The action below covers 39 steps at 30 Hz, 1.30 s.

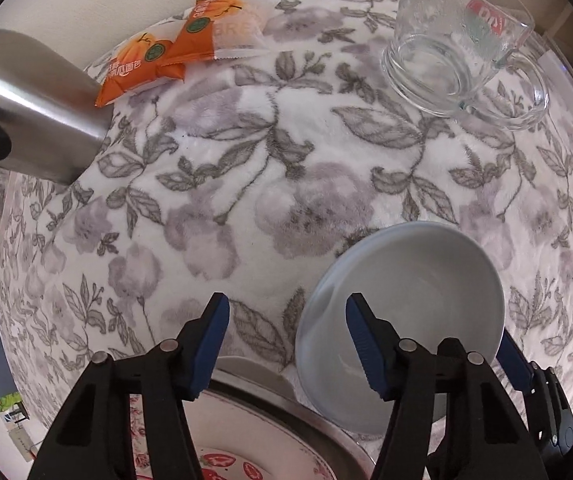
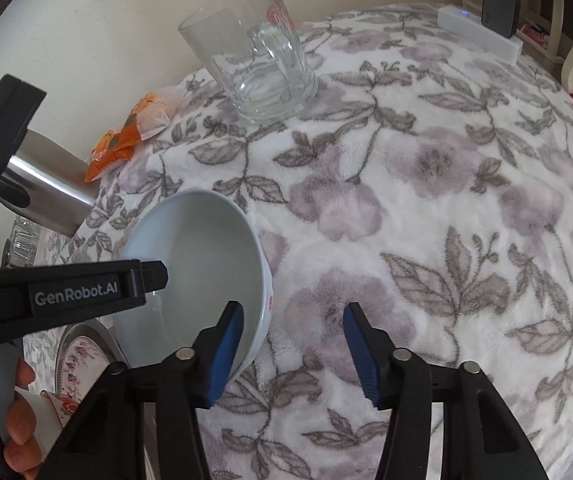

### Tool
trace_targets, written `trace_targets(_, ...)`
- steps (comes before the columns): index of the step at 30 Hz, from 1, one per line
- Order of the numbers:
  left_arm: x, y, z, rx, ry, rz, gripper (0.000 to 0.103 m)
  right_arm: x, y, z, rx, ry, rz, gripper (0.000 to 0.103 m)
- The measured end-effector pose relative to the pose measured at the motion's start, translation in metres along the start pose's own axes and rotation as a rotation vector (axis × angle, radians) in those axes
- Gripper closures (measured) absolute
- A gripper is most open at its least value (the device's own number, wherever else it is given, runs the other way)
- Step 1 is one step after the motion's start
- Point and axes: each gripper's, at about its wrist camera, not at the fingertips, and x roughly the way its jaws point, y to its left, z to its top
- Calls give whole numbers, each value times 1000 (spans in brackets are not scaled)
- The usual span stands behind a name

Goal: Organize plates and bowls
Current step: 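Close both grippers on the rim of the pale round bowl, then lift the pale round bowl and carry it over the basin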

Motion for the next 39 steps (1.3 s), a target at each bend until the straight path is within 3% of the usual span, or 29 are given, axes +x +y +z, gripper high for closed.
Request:
trace_targets(12,15,-25,6,29,35,-41,71,5,1,-1,31,5,91,75)
trace_targets(14,18,-28,4,29,36,-48,73,5,4,-1,23,5,106,84)
trace_targets(20,17,-32,2,29,31,-56,74,4,1,-1,34,5,130,85)
trace_targets(26,9,-25,-5,-3,23,-118,74,-11,1,2,23,-24,125,85)
trace_targets(39,-45,13,-32,-54,-99,-218,74,-65,26,-3,-56,-109,140,85)
